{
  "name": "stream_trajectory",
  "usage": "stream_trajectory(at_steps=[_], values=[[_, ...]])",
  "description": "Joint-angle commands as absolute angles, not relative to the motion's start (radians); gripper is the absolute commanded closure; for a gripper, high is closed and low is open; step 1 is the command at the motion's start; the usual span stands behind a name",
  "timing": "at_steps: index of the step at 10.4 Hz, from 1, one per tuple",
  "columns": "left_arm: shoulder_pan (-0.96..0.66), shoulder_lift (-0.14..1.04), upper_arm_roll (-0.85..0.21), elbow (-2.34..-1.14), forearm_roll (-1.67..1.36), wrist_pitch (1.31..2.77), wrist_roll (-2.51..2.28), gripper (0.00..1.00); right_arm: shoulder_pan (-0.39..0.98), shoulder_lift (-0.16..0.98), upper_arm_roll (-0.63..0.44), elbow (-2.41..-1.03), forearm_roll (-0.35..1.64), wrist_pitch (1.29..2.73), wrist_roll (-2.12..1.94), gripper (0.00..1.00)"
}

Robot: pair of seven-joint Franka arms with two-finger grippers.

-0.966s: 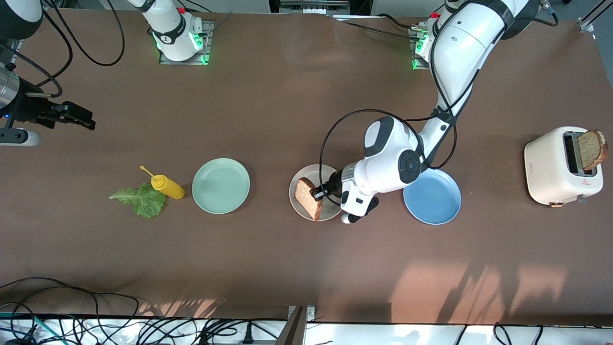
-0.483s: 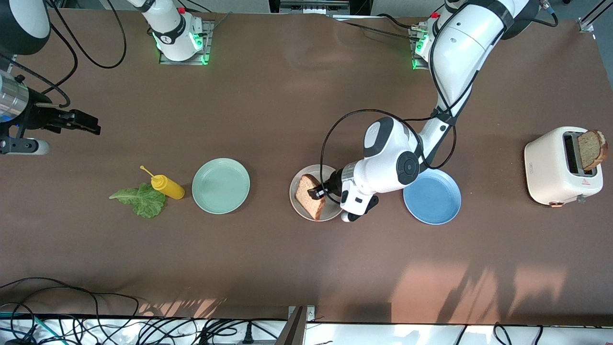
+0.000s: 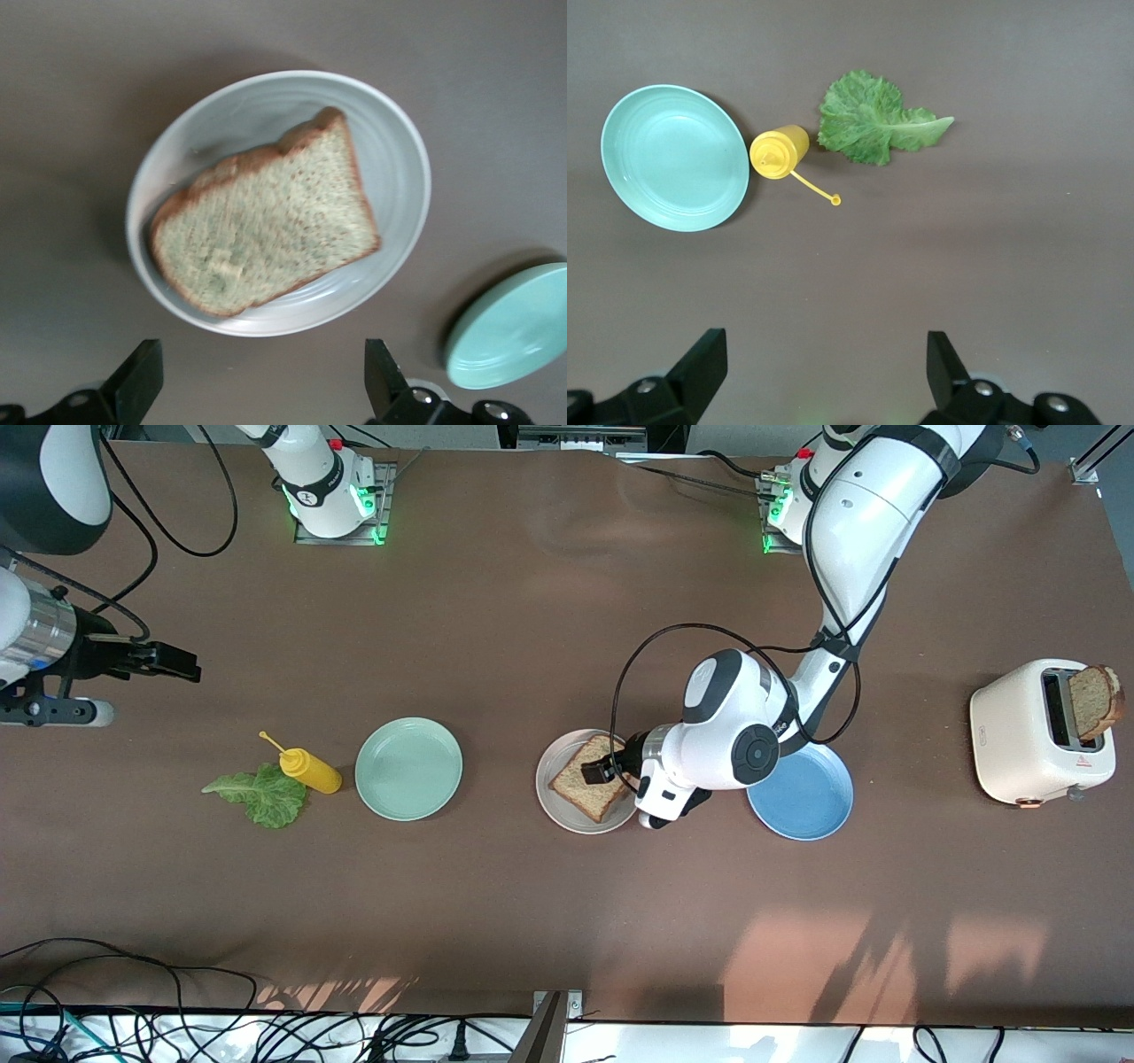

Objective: Make sandwich on beige plate with both arms
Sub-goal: 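Return the left gripper to the toaster while the right gripper reaches the lettuce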

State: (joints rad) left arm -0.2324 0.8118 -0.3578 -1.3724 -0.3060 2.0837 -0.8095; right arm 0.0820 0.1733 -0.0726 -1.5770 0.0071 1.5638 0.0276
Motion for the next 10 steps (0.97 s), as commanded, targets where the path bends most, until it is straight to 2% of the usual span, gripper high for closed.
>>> stream_trajectory(at_steps=[1,3,6,8,10], values=[[-0.207,0.798,-0.359,-1.379,-0.229,2.017,-0.796,0.00,0.081,0.215,-0.071,-1.555,0.023,1.569,0.028,0.00],[-0.148,0.776,-0.360,-1.370,-0.142,1.926,-0.767,0.00,0.080,0.276,-0.071,-1.551,0.025,1.649,0.017,0.00],[-0.040,0.706,-0.359,-1.368,-0.039,1.762,-0.629,0.00,0.072,0.421,-0.072,-1.426,0.026,1.690,-0.029,0.00],[0.036,0.654,-0.359,-1.368,0.071,1.637,-0.548,0.00,0.057,0.460,-0.078,-1.405,0.029,1.703,-0.095,0.00],[0.142,0.617,-0.360,-1.370,0.123,1.626,-0.464,0.00,0.040,0.469,-0.078,-1.404,0.029,1.709,-0.130,0.00]])
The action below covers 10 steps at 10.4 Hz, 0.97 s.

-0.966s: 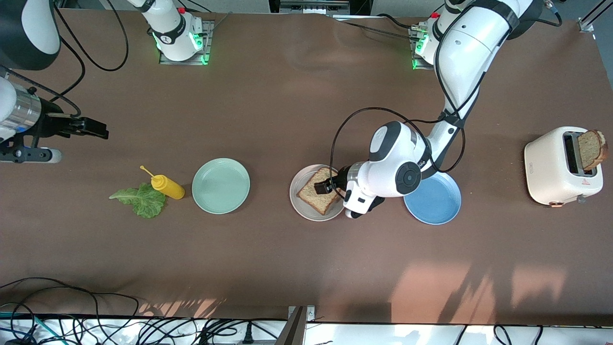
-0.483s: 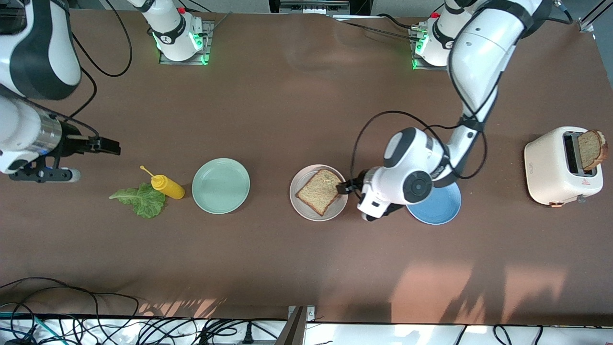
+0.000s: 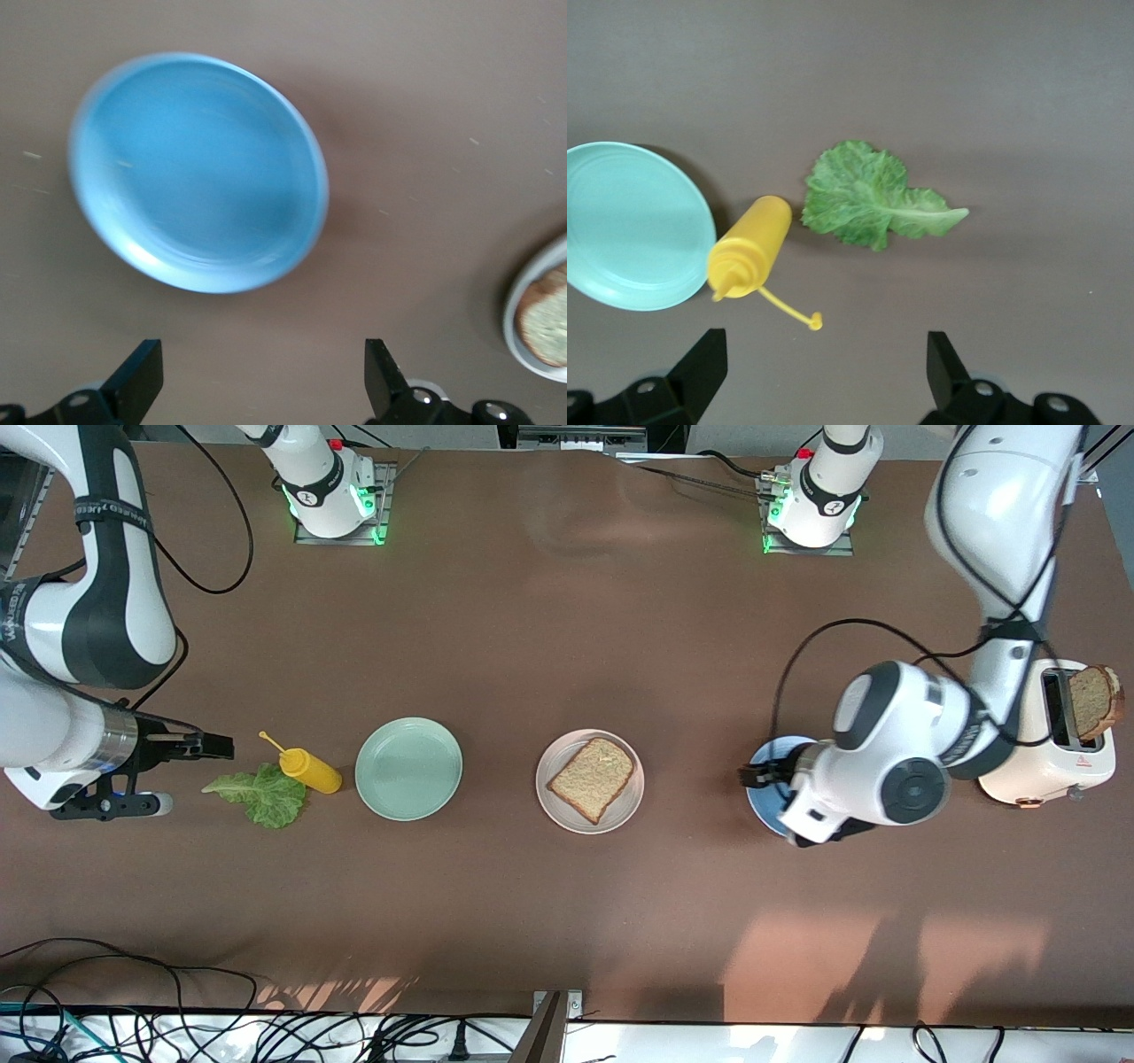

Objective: Make sandwich on beige plate with both arms
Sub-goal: 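Return the left gripper to the toaster while the right gripper reaches the lettuce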

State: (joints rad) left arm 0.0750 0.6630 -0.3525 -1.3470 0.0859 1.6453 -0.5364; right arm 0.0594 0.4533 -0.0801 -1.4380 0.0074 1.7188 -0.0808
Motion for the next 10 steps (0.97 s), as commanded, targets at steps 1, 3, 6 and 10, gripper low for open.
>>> stream_trajectory(at_steps=[1,3,6,10], values=[[0.188,0.589,-0.356,-1.370,0.129,1.602,-0.396,0.00,0.038,0.472,-0.080,-1.404,0.028,1.727,-0.149,0.00],[0.262,0.522,-0.356,-1.371,0.231,1.528,-0.269,0.00,0.012,0.504,-0.080,-1.405,0.029,1.785,-0.214,0.00],[0.423,0.485,-0.357,-1.381,0.328,1.470,-0.001,0.01,-0.031,0.581,-0.080,-1.440,0.069,1.965,-0.348,0.00],[0.610,0.492,-0.360,-1.374,0.361,1.482,0.259,0.00,-0.048,0.689,-0.080,-1.485,0.140,2.144,-0.436,0.00]])
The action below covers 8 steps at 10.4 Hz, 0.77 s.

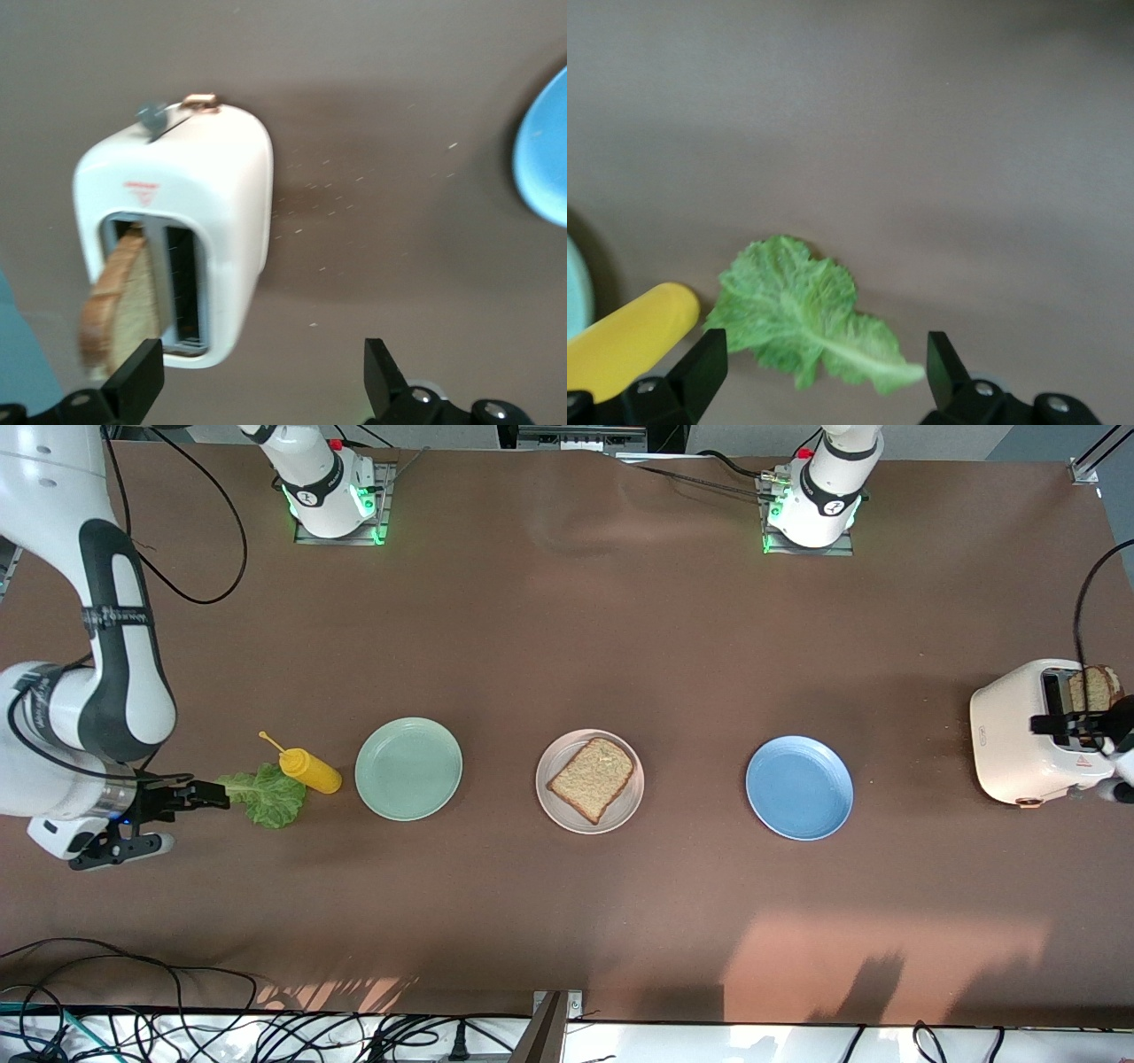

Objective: Make sandwich on beige plate with both arms
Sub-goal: 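Grasp the green lettuce leaf with the right gripper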

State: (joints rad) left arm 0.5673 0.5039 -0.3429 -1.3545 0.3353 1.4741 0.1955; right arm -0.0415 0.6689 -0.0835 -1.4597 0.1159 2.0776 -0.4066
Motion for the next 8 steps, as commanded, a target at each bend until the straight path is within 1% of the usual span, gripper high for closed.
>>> stream_trajectory(at_steps=[1,2,4,5,7,8], values=[[0.614,0.492,-0.364,-1.361,0.354,1.482,0.259,0.00,-0.048,0.710,-0.080,-1.508,0.149,2.202,-0.455,0.00],[0.604,0.491,-0.370,-1.358,0.345,1.482,0.259,0.00,-0.048,0.718,-0.078,-1.544,0.170,2.262,-0.469,0.00],[0.594,0.489,-0.411,-1.293,0.295,1.486,0.253,0.00,-0.048,0.718,-0.077,-1.636,0.190,2.357,-0.472,0.00],[0.591,0.486,-0.431,-1.263,0.260,1.486,0.249,0.00,-0.048,0.716,-0.075,-1.669,0.190,2.376,-0.474,0.00],[0.591,0.483,-0.523,-1.226,0.256,1.485,0.238,0.00,-0.048,0.706,-0.075,-1.709,0.193,2.379,-0.477,0.00],[0.589,0.483,-0.547,-1.191,0.256,1.485,0.233,0.00,-0.048,0.701,-0.075,-1.723,0.212,2.378,-0.482,0.00]])
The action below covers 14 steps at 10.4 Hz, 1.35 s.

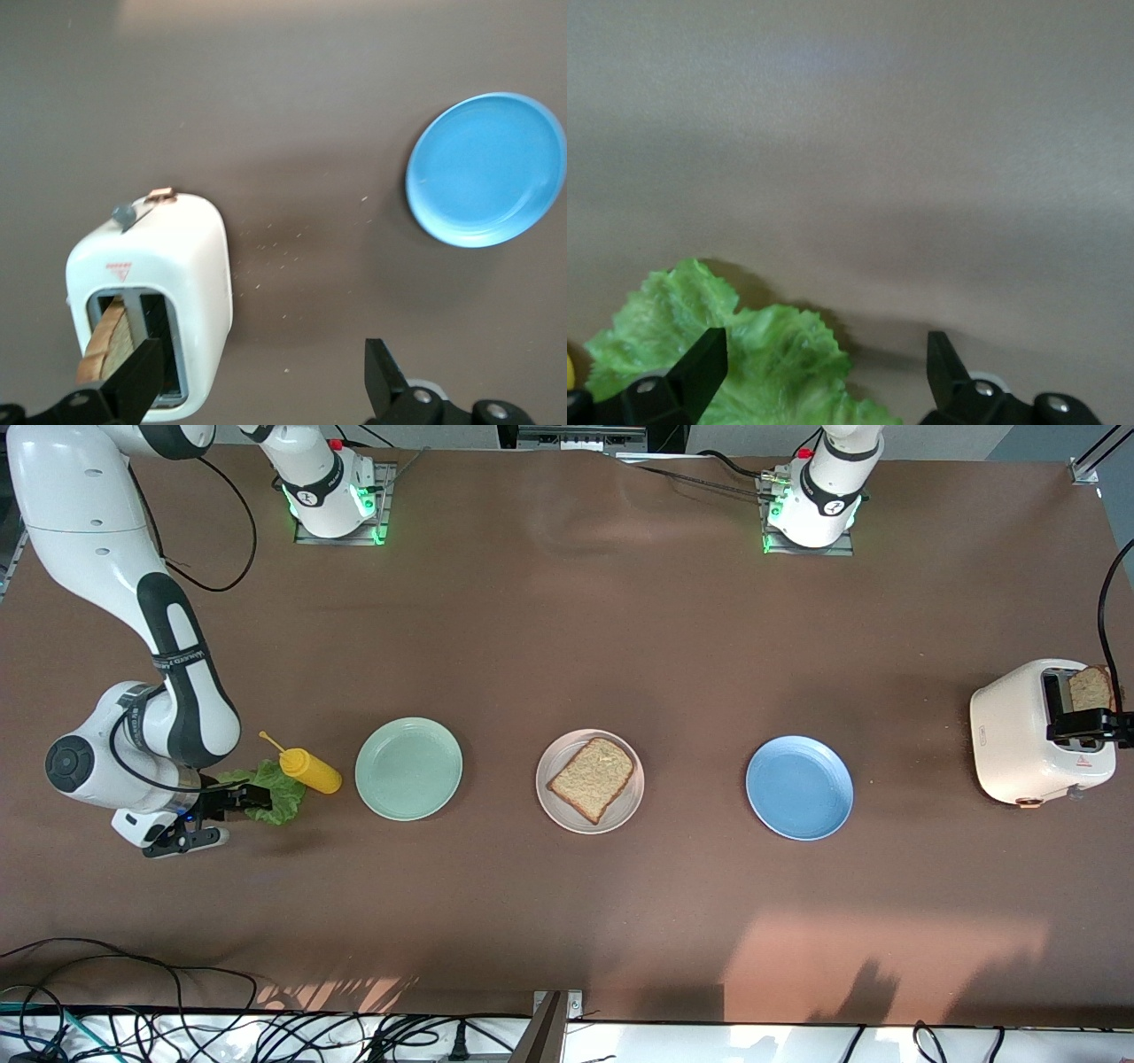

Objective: Make sandwich on beige plate with both arms
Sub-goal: 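Grasp the green lettuce leaf with the right gripper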

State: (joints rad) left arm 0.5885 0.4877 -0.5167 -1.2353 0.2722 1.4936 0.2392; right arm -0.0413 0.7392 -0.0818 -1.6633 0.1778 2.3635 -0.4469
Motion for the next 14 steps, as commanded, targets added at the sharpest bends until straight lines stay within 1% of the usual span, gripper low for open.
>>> stream_trajectory(at_steps=[1,2,3,5,6,8,14], values=[[0.589,0.483,-0.573,-1.180,0.264,1.480,0.229,0.00,-0.048,0.701,-0.075,-1.730,0.231,2.378,-0.512,0.00],[0.584,0.474,-0.589,-1.174,0.265,1.486,0.238,0.00,-0.048,0.701,-0.075,-1.732,0.256,2.378,-0.558,0.03],[0.578,0.472,-0.613,-1.126,0.261,1.486,0.236,0.00,-0.048,0.701,-0.077,-1.730,0.258,2.375,-0.612,0.22],[0.571,0.459,-0.634,-1.095,0.259,1.483,0.230,0.00,-0.048,0.696,-0.078,-1.729,0.256,2.365,-0.653,0.83],[0.571,0.442,-0.635,-1.095,0.258,1.483,0.236,0.00,-0.048,0.690,-0.078,-1.729,0.256,2.364,-0.653,1.00],[0.571,0.440,-0.679,-1.094,0.261,1.483,0.233,0.00,-0.048,0.669,-0.078,-1.729,0.256,2.330,-0.652,1.00],[0.583,0.439,-0.673,-1.095,0.268,1.482,0.238,0.00,-0.048,0.569,-0.080,-1.727,0.245,2.200,-0.653,1.00]])
